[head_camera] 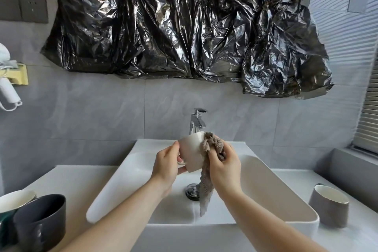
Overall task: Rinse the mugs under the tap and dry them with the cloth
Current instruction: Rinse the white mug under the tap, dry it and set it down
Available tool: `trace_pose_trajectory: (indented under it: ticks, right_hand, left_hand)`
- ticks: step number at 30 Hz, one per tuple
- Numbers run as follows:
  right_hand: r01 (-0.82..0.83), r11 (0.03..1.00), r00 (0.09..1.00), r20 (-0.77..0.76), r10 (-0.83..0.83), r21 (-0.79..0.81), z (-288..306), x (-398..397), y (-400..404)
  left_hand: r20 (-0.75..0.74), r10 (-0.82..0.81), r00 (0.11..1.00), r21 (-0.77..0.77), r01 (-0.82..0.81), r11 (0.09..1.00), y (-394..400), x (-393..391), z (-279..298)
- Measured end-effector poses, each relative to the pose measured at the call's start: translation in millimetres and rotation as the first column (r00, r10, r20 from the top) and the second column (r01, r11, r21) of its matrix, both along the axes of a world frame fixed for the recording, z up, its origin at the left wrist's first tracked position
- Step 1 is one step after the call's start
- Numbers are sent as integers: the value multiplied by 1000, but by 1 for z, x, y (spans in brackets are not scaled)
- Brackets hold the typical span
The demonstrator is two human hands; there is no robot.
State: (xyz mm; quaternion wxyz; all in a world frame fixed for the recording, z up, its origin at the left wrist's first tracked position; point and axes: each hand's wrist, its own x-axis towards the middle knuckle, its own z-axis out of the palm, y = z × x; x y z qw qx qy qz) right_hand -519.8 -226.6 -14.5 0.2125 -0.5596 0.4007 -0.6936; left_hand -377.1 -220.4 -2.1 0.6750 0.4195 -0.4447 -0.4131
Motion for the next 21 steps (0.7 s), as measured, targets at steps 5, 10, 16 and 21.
trace_pose_trajectory:
  ticks: [5,10,16,21]
  right_hand:
    - [-81,984,993,-100,65,-158,0,6,10]
    - [-168,950,944,-321,77,-265,-8,10,9]
    - [-186,979,978,-115,175,-87,-4,10,8]
    - [-214,977,973,-93,211,-22,-5,16,11]
  left_hand:
    - [-32,-110,993,35,111,993,0,4,-2]
    - [-111,1,994,114,12,993,2,9,1]
    - [-154,57,986,70,-47,996,-2,14,1]
    - [-61,-11,998,48,14,999,-3,9,2]
